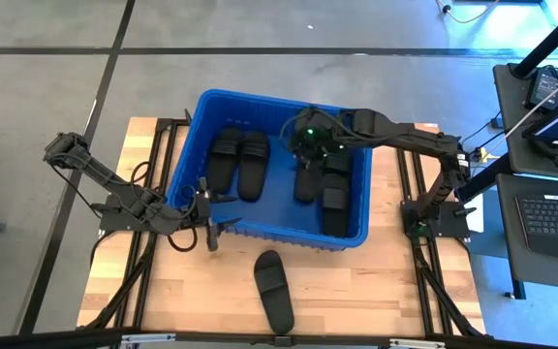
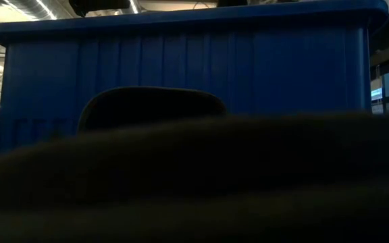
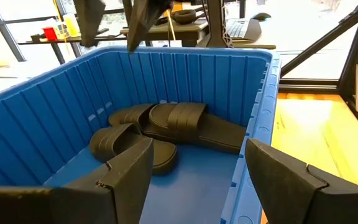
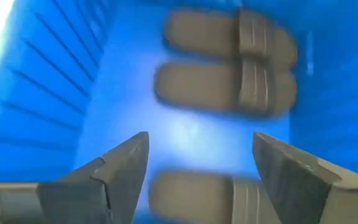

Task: Pick and place slides into bin
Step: Put the black slide into the blue bin

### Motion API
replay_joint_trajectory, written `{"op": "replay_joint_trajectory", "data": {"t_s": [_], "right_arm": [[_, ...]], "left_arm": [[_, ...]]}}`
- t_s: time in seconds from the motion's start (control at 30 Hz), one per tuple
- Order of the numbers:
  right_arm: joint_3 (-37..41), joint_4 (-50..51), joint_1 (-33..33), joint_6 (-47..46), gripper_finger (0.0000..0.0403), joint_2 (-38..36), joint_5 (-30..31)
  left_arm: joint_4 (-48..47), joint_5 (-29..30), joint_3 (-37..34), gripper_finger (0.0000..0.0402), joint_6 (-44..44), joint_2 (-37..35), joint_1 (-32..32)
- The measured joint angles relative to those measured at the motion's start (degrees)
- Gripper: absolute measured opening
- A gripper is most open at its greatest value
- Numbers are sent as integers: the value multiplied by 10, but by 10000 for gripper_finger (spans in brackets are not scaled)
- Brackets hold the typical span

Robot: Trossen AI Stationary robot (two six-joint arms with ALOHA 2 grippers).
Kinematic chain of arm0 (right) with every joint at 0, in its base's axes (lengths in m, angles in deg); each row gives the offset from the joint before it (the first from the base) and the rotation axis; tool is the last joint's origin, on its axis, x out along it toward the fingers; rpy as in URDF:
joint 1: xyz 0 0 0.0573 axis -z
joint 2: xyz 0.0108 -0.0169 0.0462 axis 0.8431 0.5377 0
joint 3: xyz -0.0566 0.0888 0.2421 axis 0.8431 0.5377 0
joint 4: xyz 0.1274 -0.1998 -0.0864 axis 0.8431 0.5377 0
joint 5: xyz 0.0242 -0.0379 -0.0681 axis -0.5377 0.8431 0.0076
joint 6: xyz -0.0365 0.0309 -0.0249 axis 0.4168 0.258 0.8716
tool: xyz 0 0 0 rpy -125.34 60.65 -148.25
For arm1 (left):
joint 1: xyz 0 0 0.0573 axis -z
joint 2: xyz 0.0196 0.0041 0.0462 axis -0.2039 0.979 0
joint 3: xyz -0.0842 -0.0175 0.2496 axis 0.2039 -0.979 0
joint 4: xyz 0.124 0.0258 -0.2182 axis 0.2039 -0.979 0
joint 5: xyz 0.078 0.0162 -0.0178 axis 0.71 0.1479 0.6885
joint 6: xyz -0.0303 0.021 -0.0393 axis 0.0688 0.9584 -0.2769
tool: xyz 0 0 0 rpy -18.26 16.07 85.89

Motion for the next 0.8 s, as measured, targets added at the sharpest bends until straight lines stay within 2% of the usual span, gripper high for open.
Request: {"op": "replay_joint_trajectory", "data": {"t_s": [0.17,0.33,0.57,0.73,0.8], "right_arm": [[-33,-29,-50,20,284,0,7],[-38,-42,-116,24,284,0,61],[-37,-54,-197,-41,284,0,75],[-37,-90,-256,-85,284,4,78],[-37,-100,-282,-96,284,9,97]], "left_arm": [[0,0,0,248,0,0,0],[0,0,0,248,0,0,0],[0,-12,0,248,-1,0,0],[0,-53,0,248,-2,0,0],[1,-66,0,248,-2,0,0]]}}
